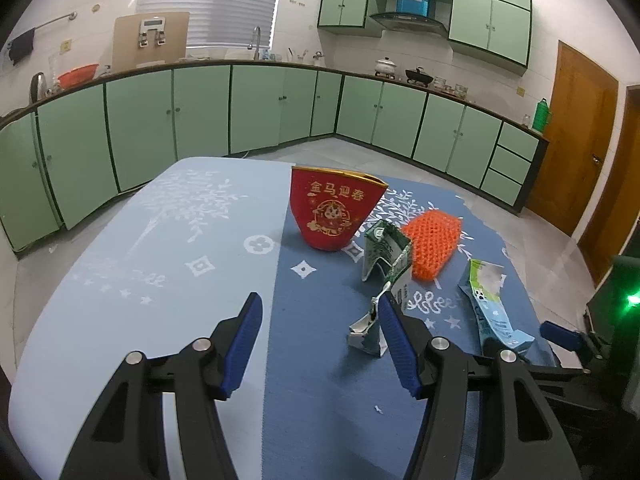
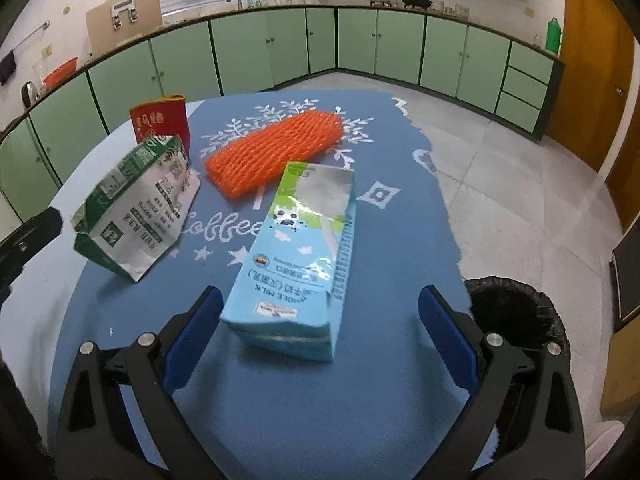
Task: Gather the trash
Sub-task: 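Close the left tool on the green carton while the right tool grips the blue milk carton, then carry both cartons over the bin and release them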
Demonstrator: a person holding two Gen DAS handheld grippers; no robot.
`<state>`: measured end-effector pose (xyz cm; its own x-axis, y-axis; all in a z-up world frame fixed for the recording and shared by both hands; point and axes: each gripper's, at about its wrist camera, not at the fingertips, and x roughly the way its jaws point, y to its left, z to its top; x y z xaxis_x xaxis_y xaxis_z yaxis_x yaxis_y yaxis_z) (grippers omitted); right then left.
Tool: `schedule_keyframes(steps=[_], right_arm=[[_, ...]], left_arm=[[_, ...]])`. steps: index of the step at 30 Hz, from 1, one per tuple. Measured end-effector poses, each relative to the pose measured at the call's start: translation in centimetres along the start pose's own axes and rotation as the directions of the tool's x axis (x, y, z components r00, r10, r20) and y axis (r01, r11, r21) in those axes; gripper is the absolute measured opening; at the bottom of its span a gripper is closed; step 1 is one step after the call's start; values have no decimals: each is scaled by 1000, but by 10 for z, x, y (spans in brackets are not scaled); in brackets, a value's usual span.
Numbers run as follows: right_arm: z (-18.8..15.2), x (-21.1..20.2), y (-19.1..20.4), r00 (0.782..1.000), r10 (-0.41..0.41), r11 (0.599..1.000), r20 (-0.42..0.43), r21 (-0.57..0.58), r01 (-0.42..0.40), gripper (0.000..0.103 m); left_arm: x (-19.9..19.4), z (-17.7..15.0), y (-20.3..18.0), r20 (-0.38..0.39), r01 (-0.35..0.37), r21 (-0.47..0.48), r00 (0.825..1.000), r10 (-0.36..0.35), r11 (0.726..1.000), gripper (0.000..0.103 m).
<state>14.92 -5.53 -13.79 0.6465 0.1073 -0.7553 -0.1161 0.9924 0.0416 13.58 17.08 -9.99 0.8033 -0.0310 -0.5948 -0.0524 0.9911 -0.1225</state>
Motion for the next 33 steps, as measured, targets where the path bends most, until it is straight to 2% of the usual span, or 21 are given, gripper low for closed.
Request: schedule_keyframes(steps=[1,2,3,5,7,14,20,25,30,33], right_arm=[[1,4,0,1000,16,1000,-11,6,-16,84],[1,6,0,999,27,1000,-25,4,-27,64],[2,11,1,998,30,999,-48,-11,-31,62],[1,8,0,999,31,999,-40,-26,-32,52],[1,6,-2,998,47,998,-40,-33,-48,49],[3,-5,-9,998,67,997,-12,-47,-68,47],[4,-8,-12,998,70,996,-4,-52,-70,46],[5,-6,-18,997,82,996,-8,-41,-82,45],[7,5,-23,995,91,995,-26,-28,-92,47],[9,9,-24,994,105,994,-28,-23,-105,58]], left_arm=[[0,0,0,0,-1,0,1000,1,1000,59],[0,0,0,0,-1,-1,1000,1,1000,59],[0,0,0,-1,-1,-2,1000,1,1000,59],[0,0,0,-2,1,-7,1000,-1,1000,59],[-2,1,0,-1,10,-12,1000,-10,1000,59],[-3,-3,-12,-8,54,6,999,-54,999,59],[19,-1,-22,-35,56,24,998,-55,998,59],[45,2,-30,-73,86,42,994,-83,995,59],[63,3,-38,-121,123,44,986,-117,991,38],[68,3,-42,-136,144,36,981,-138,989,29]])
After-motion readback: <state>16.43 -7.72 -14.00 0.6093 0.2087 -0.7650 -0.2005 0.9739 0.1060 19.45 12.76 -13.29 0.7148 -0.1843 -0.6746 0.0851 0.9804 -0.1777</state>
